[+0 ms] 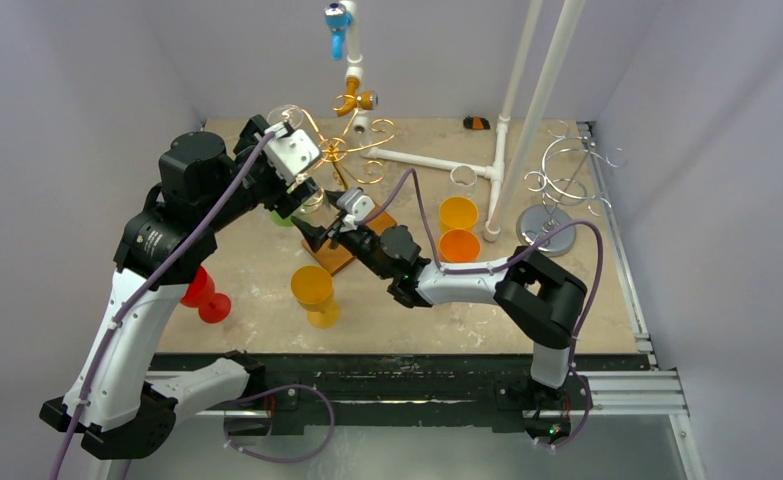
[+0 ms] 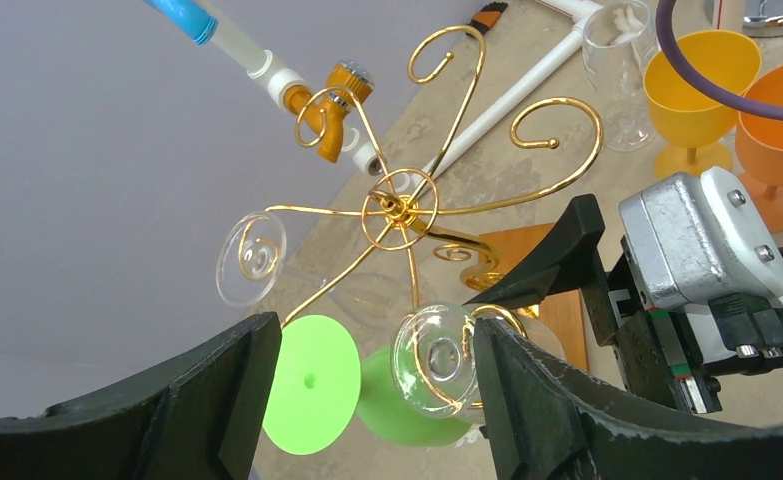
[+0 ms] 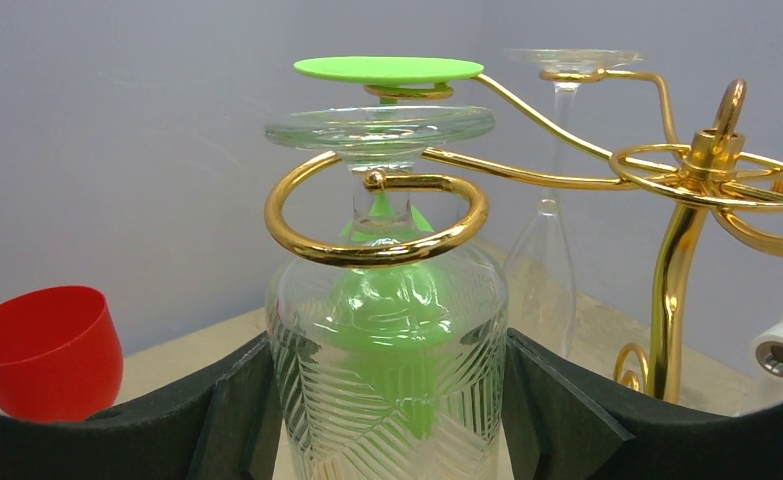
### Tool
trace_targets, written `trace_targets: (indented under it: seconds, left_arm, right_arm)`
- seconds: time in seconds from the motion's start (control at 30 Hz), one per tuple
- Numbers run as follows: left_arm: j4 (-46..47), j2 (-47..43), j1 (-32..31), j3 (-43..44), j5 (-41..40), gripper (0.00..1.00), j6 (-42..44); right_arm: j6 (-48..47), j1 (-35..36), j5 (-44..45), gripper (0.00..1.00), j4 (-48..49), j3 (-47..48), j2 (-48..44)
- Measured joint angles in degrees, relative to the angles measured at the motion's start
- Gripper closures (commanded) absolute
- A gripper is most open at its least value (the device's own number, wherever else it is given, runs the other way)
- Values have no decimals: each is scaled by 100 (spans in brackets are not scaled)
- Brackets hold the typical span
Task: Place the wine glass upside down on the wine glass rack
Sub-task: Turn the wine glass upside down at the wine rack.
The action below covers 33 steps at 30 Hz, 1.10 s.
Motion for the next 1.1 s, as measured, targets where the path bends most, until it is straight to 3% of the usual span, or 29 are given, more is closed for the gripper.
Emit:
trace_targets:
  seconds: [1.1]
  left_arm:
    - [125, 205, 0, -127, -238, 27, 92]
  right_arm:
    - [-341, 63, -387, 92, 678, -483, -146]
